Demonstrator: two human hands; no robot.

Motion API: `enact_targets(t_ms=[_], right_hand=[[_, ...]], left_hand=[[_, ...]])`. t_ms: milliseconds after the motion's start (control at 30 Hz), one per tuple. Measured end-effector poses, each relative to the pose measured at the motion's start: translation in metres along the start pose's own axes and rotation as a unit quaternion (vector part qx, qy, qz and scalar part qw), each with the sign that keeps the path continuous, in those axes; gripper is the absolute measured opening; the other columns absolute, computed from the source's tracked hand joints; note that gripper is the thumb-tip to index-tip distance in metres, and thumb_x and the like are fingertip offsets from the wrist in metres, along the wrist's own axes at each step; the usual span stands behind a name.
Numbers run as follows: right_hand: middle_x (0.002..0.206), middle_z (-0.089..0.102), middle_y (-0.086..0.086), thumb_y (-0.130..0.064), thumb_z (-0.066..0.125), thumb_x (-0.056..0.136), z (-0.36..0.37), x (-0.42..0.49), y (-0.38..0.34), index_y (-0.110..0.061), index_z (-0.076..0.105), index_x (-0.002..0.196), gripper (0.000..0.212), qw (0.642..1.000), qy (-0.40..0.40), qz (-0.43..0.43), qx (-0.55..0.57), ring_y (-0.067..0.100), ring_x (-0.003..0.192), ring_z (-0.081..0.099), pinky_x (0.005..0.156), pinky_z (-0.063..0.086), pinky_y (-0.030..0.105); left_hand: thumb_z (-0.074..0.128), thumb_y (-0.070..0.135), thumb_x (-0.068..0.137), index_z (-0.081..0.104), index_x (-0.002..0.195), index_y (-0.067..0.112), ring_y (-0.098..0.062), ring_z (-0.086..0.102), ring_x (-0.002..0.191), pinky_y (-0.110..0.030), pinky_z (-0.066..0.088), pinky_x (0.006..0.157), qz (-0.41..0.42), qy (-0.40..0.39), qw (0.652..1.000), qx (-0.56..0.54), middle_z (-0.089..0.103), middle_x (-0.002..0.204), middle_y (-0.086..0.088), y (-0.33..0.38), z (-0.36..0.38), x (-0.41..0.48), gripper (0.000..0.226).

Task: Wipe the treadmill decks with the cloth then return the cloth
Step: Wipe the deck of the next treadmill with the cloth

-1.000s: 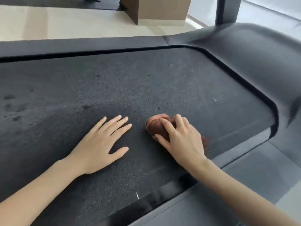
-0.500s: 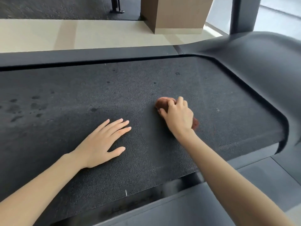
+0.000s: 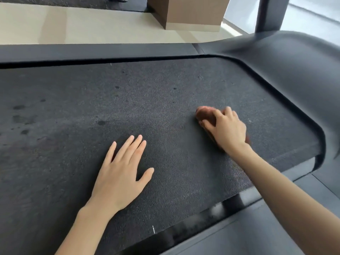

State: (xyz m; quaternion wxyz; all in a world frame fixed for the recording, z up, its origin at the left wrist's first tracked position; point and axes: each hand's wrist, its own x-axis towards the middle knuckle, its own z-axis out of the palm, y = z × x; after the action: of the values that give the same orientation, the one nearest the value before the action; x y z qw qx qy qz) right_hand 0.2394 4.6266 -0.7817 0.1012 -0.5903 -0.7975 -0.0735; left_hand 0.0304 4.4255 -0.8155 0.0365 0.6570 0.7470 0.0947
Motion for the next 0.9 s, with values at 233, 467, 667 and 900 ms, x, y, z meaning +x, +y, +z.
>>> enact_targets(t_ms=[233, 467, 667, 900], right_hand=[[0.113, 0.048, 0.009, -0.049, 0.050, 0.089, 0.007, -0.008, -0.097, -0.015, 0.057, 0.114, 0.043, 0.997, 0.023, -0.066, 0.039, 0.028, 0.104, 0.049, 0.066, 0.034, 0.033], [0.096, 0.053, 0.005, -0.056, 0.056, 0.080, -0.007, -0.057, -0.076, -0.022, 0.063, 0.107, 0.044, 0.983, 0.028, -0.169, 0.068, 0.026, 0.090, 0.055, 0.059, 0.043, 0.031], [0.099, 0.050, 0.006, -0.058, 0.056, 0.081, -0.005, -0.029, -0.008, -0.028, 0.060, 0.117, 0.047, 0.999, 0.014, -0.005, 0.042, 0.029, 0.099, 0.053, 0.066, 0.040, 0.032], [0.100, 0.051, 0.009, -0.050, 0.057, 0.085, -0.005, -0.045, -0.036, -0.019, 0.060, 0.115, 0.043, 0.999, 0.045, -0.030, 0.001, 0.028, 0.093, 0.052, 0.065, 0.042, 0.033]], left_hand=[[0.008, 0.060, 0.084, 0.019, 0.149, 0.019, -0.008, -0.001, 0.144, -0.041, 0.005, 0.118, -0.002, -0.006, 1.000, -0.006, 0.010, 0.156, 0.007, 0.003, -0.004, 0.000, 0.078], [0.015, 0.058, 0.083, 0.029, 0.146, 0.014, -0.012, 0.010, 0.144, -0.043, 0.010, 0.118, 0.004, -0.001, 1.000, -0.018, 0.020, 0.155, 0.003, 0.001, -0.007, 0.000, 0.078], [0.018, 0.057, 0.083, 0.032, 0.145, 0.013, -0.014, 0.016, 0.143, -0.046, 0.015, 0.117, -0.001, -0.005, 1.000, -0.029, 0.024, 0.154, 0.001, 0.003, -0.006, 0.001, 0.077], [0.011, 0.058, 0.081, 0.026, 0.146, 0.014, -0.011, 0.007, 0.144, -0.043, 0.007, 0.118, 0.004, 0.001, 0.999, -0.041, 0.017, 0.155, 0.003, 0.005, -0.008, 0.001, 0.081]])
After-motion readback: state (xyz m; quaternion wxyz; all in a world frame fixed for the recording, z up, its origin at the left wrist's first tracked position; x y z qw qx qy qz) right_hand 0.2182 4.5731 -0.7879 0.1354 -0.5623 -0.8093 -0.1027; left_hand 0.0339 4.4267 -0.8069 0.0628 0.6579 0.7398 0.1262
